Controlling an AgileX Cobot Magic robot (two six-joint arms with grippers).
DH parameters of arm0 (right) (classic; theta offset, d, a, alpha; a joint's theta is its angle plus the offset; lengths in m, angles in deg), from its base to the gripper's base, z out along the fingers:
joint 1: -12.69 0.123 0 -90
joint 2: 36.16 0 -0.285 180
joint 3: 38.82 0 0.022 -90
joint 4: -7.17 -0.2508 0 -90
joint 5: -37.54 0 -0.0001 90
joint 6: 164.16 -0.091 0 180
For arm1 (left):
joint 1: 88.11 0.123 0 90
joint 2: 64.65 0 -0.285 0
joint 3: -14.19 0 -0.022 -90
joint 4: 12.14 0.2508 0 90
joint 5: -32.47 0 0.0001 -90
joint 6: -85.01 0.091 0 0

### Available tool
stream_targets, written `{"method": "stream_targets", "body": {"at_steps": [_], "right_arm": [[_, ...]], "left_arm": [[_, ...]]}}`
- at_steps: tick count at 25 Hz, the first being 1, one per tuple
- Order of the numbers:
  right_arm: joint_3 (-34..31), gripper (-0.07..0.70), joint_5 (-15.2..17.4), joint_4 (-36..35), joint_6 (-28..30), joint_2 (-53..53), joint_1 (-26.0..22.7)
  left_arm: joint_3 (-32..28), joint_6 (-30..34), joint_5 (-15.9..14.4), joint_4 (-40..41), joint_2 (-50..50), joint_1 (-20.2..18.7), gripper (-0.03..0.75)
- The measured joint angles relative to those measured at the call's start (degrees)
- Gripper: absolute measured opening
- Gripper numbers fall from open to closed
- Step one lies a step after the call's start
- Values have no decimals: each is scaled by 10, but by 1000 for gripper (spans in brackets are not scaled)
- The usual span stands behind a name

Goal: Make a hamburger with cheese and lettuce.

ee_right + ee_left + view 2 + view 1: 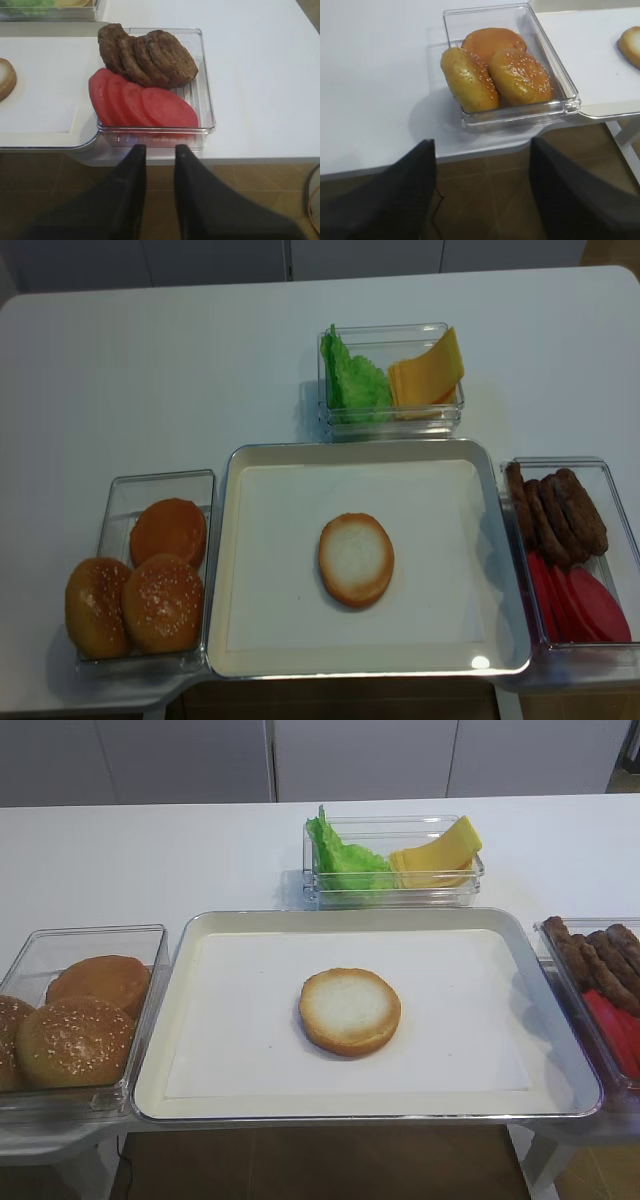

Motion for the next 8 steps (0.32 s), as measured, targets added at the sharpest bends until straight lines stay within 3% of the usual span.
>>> {"method": "stream_targets", "body": {"at_steps": [8], "right_arm": [[0,153,0,0,0,0,0]], "left_arm": [[-1,13,-3,1,0,0,396]]}}
